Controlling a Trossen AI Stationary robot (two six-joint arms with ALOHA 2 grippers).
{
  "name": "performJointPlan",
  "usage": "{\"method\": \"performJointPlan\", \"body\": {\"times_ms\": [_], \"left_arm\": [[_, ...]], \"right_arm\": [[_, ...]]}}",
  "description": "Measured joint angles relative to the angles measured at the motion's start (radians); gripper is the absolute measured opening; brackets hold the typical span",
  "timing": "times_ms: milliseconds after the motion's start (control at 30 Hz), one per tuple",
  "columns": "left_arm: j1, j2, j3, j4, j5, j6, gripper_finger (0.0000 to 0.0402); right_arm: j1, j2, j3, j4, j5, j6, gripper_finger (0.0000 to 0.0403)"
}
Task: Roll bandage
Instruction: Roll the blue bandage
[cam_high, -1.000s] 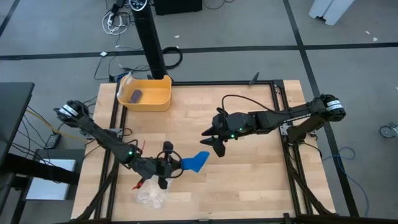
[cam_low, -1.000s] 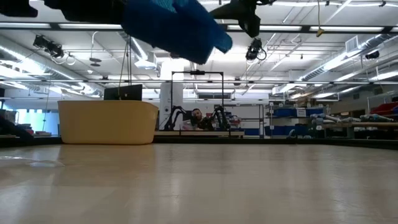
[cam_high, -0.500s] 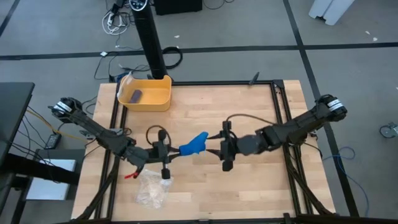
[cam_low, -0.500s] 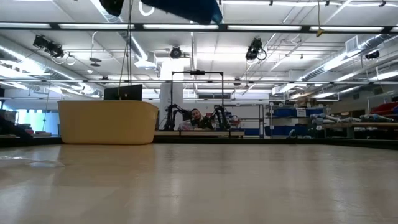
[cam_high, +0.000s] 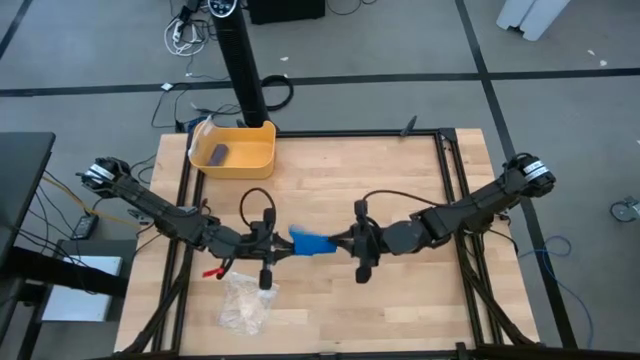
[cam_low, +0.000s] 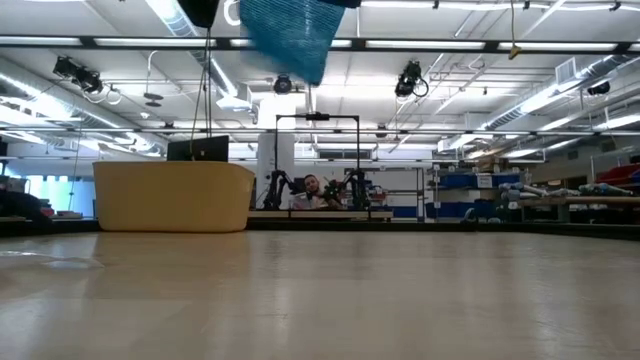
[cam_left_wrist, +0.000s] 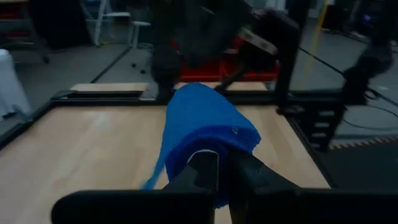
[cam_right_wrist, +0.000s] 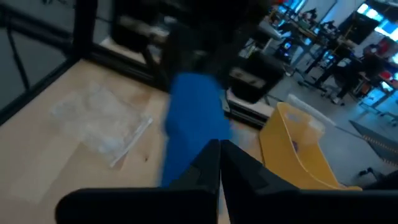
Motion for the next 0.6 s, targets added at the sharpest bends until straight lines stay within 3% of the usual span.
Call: {"method": "performJointPlan", "body": {"times_ms": [267, 500, 600], "left_arm": [[-0.001, 0.002, 0.0, 0.08, 0.083, 0.062, 0.0019], [-0.002, -0.098, 0.0, 0.093, 0.085, 0.07, 0.0019], [-0.002, -0.131, 0.0, 0.124, 0.085, 0.049, 0.0019]], "right_arm": [[-0.099, -0.03, -0.001, -0.064, -0.015, 0.118, 0.0024], [-0.068, -0.173, -0.022, -0.244, -0.075, 0.224, 0.008], [-0.052, -0.205, -0.11, -0.135, -0.11, 0.285, 0.0104]]}}
